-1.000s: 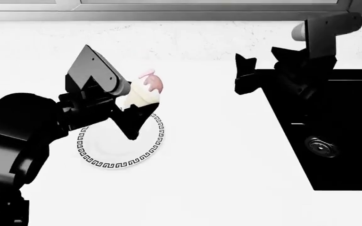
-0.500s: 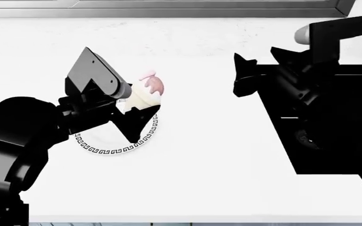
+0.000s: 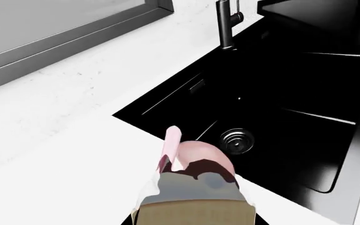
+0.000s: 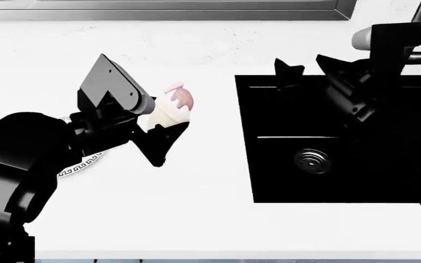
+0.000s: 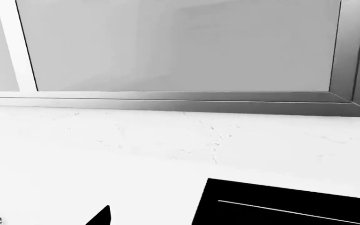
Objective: Move the dessert items from the plate to the tray.
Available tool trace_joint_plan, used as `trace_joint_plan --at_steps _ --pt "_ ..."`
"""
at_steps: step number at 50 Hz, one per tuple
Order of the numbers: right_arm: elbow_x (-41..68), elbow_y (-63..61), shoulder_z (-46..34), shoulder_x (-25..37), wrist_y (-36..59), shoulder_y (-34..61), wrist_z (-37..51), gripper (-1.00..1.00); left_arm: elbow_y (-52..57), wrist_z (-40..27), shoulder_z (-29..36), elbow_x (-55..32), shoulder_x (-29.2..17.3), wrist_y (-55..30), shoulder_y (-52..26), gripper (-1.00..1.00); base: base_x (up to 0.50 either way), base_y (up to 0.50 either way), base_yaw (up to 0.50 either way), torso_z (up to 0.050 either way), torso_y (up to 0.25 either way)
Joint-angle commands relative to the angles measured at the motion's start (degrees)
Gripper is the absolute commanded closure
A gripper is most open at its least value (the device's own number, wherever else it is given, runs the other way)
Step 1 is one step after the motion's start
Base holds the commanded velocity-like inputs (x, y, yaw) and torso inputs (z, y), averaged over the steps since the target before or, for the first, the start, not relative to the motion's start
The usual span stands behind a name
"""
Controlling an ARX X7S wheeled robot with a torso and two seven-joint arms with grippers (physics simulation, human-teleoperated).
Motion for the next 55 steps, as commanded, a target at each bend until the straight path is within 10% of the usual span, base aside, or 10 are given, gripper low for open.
trace_joint_plan --at_steps 1,55 --pt "0.96 0.15 0.65 -0.06 -0.13 -0.23 0.21 -1.00 0.16 -0.63 -0.17 -0.71 0.06 -0.31 -0.10 1.00 0.00 -0.50 0.00 0.000 0.000" --pt "2.10 0.62 1.06 -0.18 -0.64 -0.61 0.50 -1.00 0.12 -1.56 0.03 -1.92 -0.07 0.02 -0.36 1.00 0.00 -0.50 0.00 0.000 0.000"
